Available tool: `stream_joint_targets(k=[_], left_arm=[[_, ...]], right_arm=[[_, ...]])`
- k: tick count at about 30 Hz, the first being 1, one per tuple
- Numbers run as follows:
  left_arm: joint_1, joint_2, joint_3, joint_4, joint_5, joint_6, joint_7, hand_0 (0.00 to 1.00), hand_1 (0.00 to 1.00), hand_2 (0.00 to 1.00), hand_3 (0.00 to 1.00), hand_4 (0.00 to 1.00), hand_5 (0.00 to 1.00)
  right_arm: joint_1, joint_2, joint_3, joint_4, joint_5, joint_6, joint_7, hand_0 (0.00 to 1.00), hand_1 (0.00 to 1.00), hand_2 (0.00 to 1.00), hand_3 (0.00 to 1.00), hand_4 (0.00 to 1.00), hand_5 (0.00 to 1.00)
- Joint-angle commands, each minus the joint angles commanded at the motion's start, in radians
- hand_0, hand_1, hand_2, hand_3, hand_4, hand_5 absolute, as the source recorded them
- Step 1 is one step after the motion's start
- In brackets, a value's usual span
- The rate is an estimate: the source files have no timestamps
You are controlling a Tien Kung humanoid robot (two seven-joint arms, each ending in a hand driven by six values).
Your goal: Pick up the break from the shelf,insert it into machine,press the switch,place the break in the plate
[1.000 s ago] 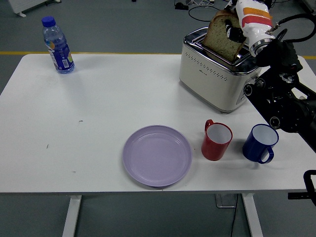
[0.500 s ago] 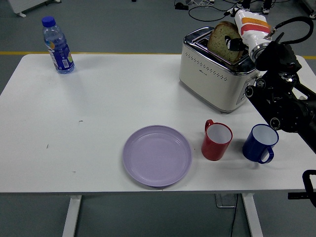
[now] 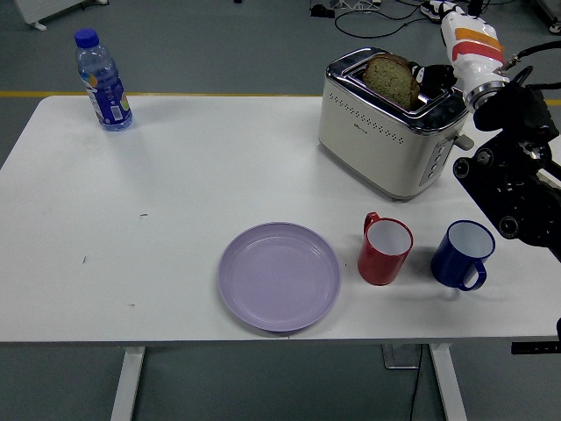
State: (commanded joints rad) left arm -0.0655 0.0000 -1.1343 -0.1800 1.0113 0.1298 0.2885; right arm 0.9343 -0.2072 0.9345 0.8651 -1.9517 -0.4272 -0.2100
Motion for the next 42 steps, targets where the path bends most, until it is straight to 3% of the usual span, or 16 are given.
stream_joint_targets(k=[1, 2, 5, 7, 8, 13, 14, 23, 26, 42], left_arm=[[0.001, 0.0, -0.001, 0.0, 0.0, 0.0, 0.0, 0.629, 0.589, 0.642, 0.722, 0.536, 0.988], [0.001, 0.0, 0.0, 0.0, -0.001, 0.0, -0.001, 0.629, 0.589, 0.642, 0.723, 0.535, 0.988], [0.001, 0.0, 0.0, 0.0, -0.004, 0.0, -0.003, 0.629, 0.589, 0.642, 0.723, 0.535, 0.988], [0.001, 0.0, -0.001, 0.0, -0.005, 0.0, -0.003, 0.629, 0.589, 0.642, 0.723, 0.535, 0.988], [0.001, 0.0, -0.001, 0.0, -0.006, 0.0, -0.004, 0.629, 0.59, 0.643, 0.721, 0.534, 0.987], [0.001, 0.0, 0.002, 0.0, -0.007, -0.002, -0.003, 0.629, 0.59, 0.643, 0.721, 0.534, 0.987], [0.001, 0.0, 0.001, 0.0, -0.005, -0.002, -0.003, 0.628, 0.589, 0.642, 0.722, 0.534, 0.988], [0.001, 0.0, -0.002, 0.0, -0.003, -0.003, -0.002, 0.628, 0.59, 0.642, 0.722, 0.534, 0.988], [0.001, 0.0, -0.003, 0.0, 0.0, -0.003, -0.001, 0.628, 0.59, 0.643, 0.723, 0.534, 0.99], [0.001, 0.0, -0.008, 0.0, 0.006, -0.004, -0.003, 0.628, 0.59, 0.644, 0.723, 0.531, 0.989]], right_arm=[[-0.015, -0.013, 0.001, 0.019, 0.009, -0.024, -0.006, 0.85, 0.791, 0.908, 0.899, 0.787, 0.096], [-0.037, -0.031, 0.008, 0.044, 0.027, -0.055, -0.018, 0.689, 0.638, 0.735, 0.823, 0.554, 0.05], [-0.086, -0.065, 0.027, 0.102, 0.061, -0.107, -0.032, 0.689, 0.638, 0.735, 0.823, 0.554, 0.05], [-0.119, -0.09, 0.038, 0.139, 0.072, -0.109, -0.043, 0.689, 0.638, 0.735, 0.823, 0.554, 0.05], [-0.14, -0.108, 0.042, 0.163, 0.07, -0.107, -0.054, 0.494, 0.466, 0.576, 0.789, 0.528, 0.075], [-0.219, -0.158, 0.058, 0.228, 0.079, -0.084, -0.067, 0.494, 0.466, 0.576, 0.789, 0.528, 0.075], [-0.229, -0.163, 0.06, 0.233, 0.082, -0.081, -0.065, 0.347, 0.376, 0.482, 0.739, 0.541, 0.107], [-0.321, -0.185, 0.051, 0.226, 0.093, -0.047, -0.057, 0.298, 0.327, 0.444, 0.716, 0.548, 0.138], [-0.332, -0.185, 0.04, 0.213, 0.095, -0.036, -0.054, 0.263, 0.3, 0.417, 0.675, 0.541, 0.149], [-0.348, -0.159, -0.029, 0.188, 0.091, -0.001, -0.05, 0.254, 0.298, 0.412, 0.658, 0.527, 0.144]])
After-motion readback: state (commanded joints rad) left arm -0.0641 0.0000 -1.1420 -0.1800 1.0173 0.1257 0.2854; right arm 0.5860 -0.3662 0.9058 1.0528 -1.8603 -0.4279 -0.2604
